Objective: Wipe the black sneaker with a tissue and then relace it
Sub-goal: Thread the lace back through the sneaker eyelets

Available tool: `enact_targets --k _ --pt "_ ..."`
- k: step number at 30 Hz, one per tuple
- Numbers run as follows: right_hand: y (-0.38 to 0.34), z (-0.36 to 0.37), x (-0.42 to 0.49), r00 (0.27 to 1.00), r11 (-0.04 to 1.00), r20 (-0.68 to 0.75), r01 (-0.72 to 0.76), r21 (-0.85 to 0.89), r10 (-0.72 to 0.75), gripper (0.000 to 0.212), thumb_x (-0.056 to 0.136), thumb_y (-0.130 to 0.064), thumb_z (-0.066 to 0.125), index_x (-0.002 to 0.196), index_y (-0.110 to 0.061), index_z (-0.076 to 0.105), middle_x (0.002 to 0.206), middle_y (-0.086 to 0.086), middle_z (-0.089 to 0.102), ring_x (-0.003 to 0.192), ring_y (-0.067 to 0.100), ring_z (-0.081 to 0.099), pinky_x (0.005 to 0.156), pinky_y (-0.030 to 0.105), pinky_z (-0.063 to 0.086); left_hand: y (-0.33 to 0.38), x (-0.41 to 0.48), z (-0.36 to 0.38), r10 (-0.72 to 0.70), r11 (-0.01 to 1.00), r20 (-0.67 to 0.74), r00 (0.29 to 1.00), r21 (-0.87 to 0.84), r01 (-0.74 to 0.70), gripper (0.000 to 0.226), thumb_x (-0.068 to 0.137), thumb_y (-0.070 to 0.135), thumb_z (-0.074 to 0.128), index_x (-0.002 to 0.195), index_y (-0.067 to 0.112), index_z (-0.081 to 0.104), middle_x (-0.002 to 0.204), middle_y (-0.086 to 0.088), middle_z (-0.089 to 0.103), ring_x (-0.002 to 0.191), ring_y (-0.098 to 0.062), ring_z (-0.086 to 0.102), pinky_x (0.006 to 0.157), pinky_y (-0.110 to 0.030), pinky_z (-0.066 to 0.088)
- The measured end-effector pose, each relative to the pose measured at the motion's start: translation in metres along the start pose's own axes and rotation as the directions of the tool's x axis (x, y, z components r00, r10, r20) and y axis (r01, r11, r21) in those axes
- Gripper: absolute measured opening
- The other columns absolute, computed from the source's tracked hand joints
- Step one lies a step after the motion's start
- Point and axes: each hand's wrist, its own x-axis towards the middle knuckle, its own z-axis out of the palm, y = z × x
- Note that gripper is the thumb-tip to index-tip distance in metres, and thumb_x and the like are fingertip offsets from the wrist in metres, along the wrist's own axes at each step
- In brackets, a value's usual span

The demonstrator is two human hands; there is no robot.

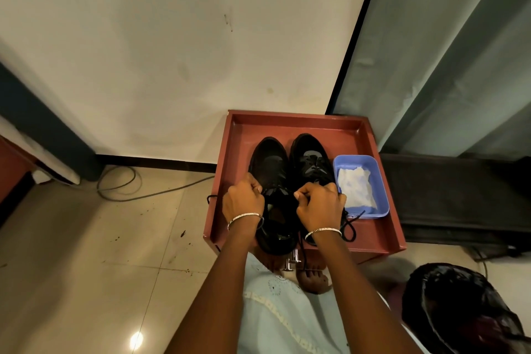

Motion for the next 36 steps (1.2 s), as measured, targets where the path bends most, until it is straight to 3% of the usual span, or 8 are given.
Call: enact_targets --k 10,15,19,22,24,26,29,36 --pt "-0.012 -0.002 0.006 0.999 0.983 0.009 -0.047 -0.176 0.049 0.009 0.087 -0.026 0.067 0.088 -0.023 0.075 0.084 0.0 0.071 0.107 0.024 0.049 0.09 0.038 0.029 0.013 -0.004 0.003 -0.146 0.989 -0.03 0.989 0.024 0.147 0.009 0.093 0.02 0.058 0.093 0.021 0.066 0.094 -0.01 0.069 0.085 -0.032 0.065 0.07 -0.036 0.053" --pt "-0.006 -0.019 -0.003 0.993 0.986 0.111 -0.023 -0.164 0.041 0.018 0.093 -0.036 0.062 0.09 -0.024 0.076 0.086 0.0 0.07 0.109 0.022 0.052 0.095 0.038 0.028 0.02 0.004 -0.015 -0.029 0.954 0.195 0.98 0.297 -0.031 0.024 0.091 0.034 0.065 0.109 0.017 0.069 0.109 -0.011 0.069 0.101 -0.033 0.066 0.076 -0.036 0.052" --pt "-0.008 -0.029 -0.005 0.945 0.959 0.322 -0.047 0.279 -0.047 0.028 0.091 -0.042 0.067 0.074 -0.022 0.077 0.064 -0.002 0.067 0.078 0.02 0.066 0.08 0.035 0.049 0.025 0.004 -0.014 -0.029 0.99 0.276 0.961 0.14 -0.01 0.038 0.091 0.047 0.063 0.093 0.009 0.07 0.09 -0.009 0.071 0.087 -0.029 0.067 0.07 -0.033 0.049" --pt "-0.012 -0.025 0.005 0.963 0.705 0.258 -0.134 0.697 -0.072 0.026 0.095 -0.036 0.063 0.078 -0.021 0.076 0.086 -0.002 0.074 0.091 0.011 0.068 0.087 0.031 0.053 0.022 0.004 -0.006 0.078 0.977 0.167 0.983 -0.207 -0.043 0.046 0.095 0.045 0.057 0.075 0.005 0.069 0.06 0.005 0.06 0.059 -0.014 0.056 0.059 -0.028 0.04" --pt "-0.018 -0.016 0.014 0.952 0.491 0.304 -0.25 0.835 -0.032 0.025 0.1 -0.028 0.057 0.085 -0.015 0.073 0.097 -0.002 0.074 0.099 0.005 0.067 0.093 0.026 0.05 0.021 0.005 0.004 0.013 0.868 0.138 0.99 -0.494 0.058 0.044 0.099 0.039 0.054 0.069 0.009 0.066 0.06 0.007 0.06 0.06 -0.012 0.056 0.063 -0.028 0.042" --pt "-0.024 -0.006 0.021 0.921 0.206 0.39 -0.381 0.902 -0.005 0.026 0.104 -0.021 0.048 0.091 -0.009 0.068 0.098 0.005 0.074 0.099 0.014 0.069 0.096 0.03 0.052 0.02 0.009 0.016 -0.102 0.557 0.222 0.97 -0.795 0.241 0.042 0.103 0.03 0.049 0.067 0.012 0.062 0.065 0.0 0.067 0.069 -0.017 0.064 0.075 -0.029 0.051" --pt "-0.024 0.006 0.032 0.88 0.013 0.474 -0.475 0.88 0.043 0.028 0.106 -0.02 0.041 0.093 -0.008 0.062 0.083 0.007 0.069 0.08 0.021 0.067 0.086 0.032 0.054 0.021 0.025 0.025 -0.227 0.219 0.344 0.911 -0.894 0.392 0.039 0.105 0.019 0.042 0.069 0.009 0.055 0.054 0.001 0.06 0.055 -0.014 0.059 0.068 -0.027 0.051" --pt "-0.025 0.025 0.047 0.825 -0.102 0.511 -0.502 0.859 0.239 0.03 0.107 -0.013 0.04 0.083 -0.007 0.057 0.063 0.002 0.041 0.049 0.009 0.035 0.063 0.029 0.047 0.028 0.043 0.038 -0.26 0.077 0.421 0.869 -0.888 0.454 0.037 0.107 0.015 0.035 0.073 0.01 0.047 0.042 0.007 0.039 0.04 -0.007 0.034 0.062 -0.028 0.047"
